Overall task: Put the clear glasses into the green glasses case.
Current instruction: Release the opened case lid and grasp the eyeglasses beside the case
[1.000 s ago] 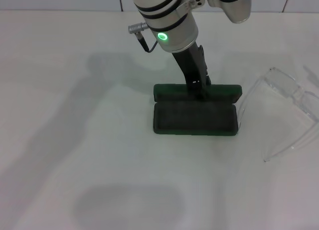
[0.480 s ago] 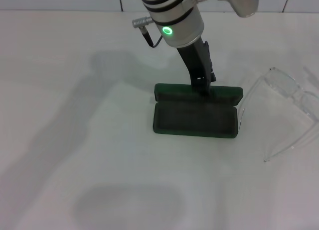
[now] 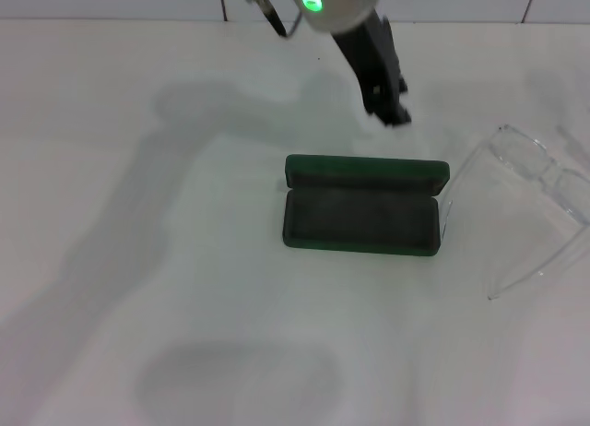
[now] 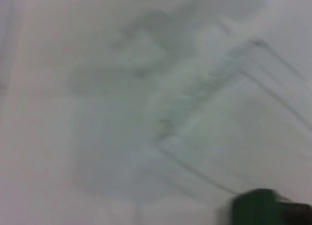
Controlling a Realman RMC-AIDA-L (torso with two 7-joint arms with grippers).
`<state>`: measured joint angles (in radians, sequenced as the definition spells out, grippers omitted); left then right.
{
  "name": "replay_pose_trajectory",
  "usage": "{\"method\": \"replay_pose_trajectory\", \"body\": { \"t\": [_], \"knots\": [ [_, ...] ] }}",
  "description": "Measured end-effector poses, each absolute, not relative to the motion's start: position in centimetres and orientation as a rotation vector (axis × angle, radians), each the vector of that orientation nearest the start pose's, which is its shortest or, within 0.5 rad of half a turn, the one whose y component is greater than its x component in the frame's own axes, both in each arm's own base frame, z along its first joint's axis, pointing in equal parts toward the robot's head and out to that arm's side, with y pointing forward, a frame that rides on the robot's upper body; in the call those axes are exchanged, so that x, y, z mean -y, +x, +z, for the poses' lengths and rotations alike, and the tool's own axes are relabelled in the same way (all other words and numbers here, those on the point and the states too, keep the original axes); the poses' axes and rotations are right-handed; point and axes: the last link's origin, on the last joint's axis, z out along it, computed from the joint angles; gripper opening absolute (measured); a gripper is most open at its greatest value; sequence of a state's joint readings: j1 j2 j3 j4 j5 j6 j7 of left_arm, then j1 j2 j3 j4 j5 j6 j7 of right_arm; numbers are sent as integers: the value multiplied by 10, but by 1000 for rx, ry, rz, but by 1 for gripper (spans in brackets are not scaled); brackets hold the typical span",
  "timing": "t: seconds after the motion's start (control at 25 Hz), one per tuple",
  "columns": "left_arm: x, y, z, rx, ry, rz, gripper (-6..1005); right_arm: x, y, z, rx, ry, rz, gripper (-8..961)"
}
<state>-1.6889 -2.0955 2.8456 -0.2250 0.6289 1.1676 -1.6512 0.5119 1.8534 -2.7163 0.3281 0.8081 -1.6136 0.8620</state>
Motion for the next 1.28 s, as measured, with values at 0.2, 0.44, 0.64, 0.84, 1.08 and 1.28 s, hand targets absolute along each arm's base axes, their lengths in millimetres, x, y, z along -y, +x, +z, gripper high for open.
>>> {"method": "replay_pose_trajectory", "body": {
  "t": [0.2,0.44,0.64,0.84,1.08,1.28],
  "knots": [
    [-463,-3,-50,-17,-2885,294,363,-326,349,115,-438,-1999,840,611],
    [-479,-8,-4,198,-2780,-157,358,-329,343,110,-434,-2031,854,611],
    [-471,-34,34,214,-2712,-597,291,-330,338,101,-429,-2078,852,611],
    [-453,-74,67,204,-2599,-947,111,-329,337,94,-429,-2123,835,611],
    [-427,-130,99,286,-2484,-1149,68,-328,333,81,-431,-2229,793,609],
    [-401,-177,116,409,-2401,-1241,68,-325,329,80,-424,-2252,824,608]
  ]
}}
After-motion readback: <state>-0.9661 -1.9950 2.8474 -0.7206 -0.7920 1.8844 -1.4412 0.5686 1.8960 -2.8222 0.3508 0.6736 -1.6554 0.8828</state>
